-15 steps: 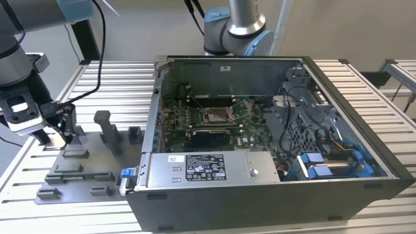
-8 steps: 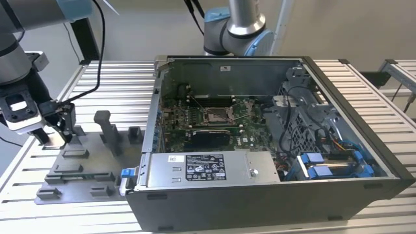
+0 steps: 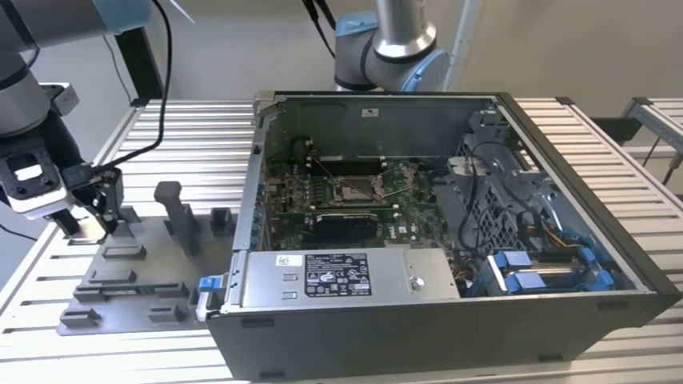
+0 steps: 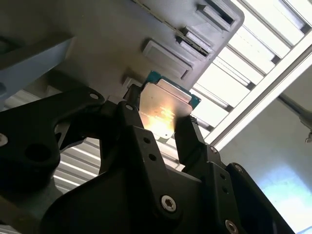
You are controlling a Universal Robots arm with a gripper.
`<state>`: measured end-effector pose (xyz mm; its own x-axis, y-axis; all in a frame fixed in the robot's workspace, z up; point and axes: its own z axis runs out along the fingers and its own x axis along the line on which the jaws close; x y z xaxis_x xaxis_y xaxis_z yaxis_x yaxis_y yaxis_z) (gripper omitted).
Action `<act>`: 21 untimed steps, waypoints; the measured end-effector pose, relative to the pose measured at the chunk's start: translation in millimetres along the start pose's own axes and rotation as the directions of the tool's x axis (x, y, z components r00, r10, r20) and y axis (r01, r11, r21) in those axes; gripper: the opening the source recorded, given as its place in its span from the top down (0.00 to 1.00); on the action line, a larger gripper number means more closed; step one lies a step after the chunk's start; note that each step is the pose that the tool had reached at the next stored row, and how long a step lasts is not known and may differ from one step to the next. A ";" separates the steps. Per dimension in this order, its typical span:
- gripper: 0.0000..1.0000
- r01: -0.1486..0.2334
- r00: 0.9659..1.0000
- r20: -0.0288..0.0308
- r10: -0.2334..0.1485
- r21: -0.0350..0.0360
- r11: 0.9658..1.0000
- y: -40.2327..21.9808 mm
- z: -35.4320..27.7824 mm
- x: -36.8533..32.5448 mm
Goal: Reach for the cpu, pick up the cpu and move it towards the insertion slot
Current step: 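Pick up the cpu and move it towards the insertion slot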
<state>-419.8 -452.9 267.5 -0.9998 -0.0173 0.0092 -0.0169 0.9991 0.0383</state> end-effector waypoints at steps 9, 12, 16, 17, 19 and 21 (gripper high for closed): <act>1.00 0.000 1.000 0.000 0.000 0.000 1.000 -0.1 -2.2 0.0; 1.00 0.000 1.000 -0.001 0.000 0.000 1.000 0.0 -4.5 0.1; 1.00 0.000 1.000 -0.001 0.000 0.000 1.000 0.1 -8.0 0.1; 1.00 0.000 1.000 -0.001 0.000 0.000 1.000 0.2 -8.6 0.1; 1.00 0.000 1.000 -0.001 0.000 0.000 1.000 0.2 -9.7 0.1; 1.00 0.000 1.000 -0.001 0.000 0.000 1.000 0.2 -10.7 0.1</act>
<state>-419.8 -453.1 278.2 -0.9998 -0.0173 0.0099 -0.0169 0.9991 0.0383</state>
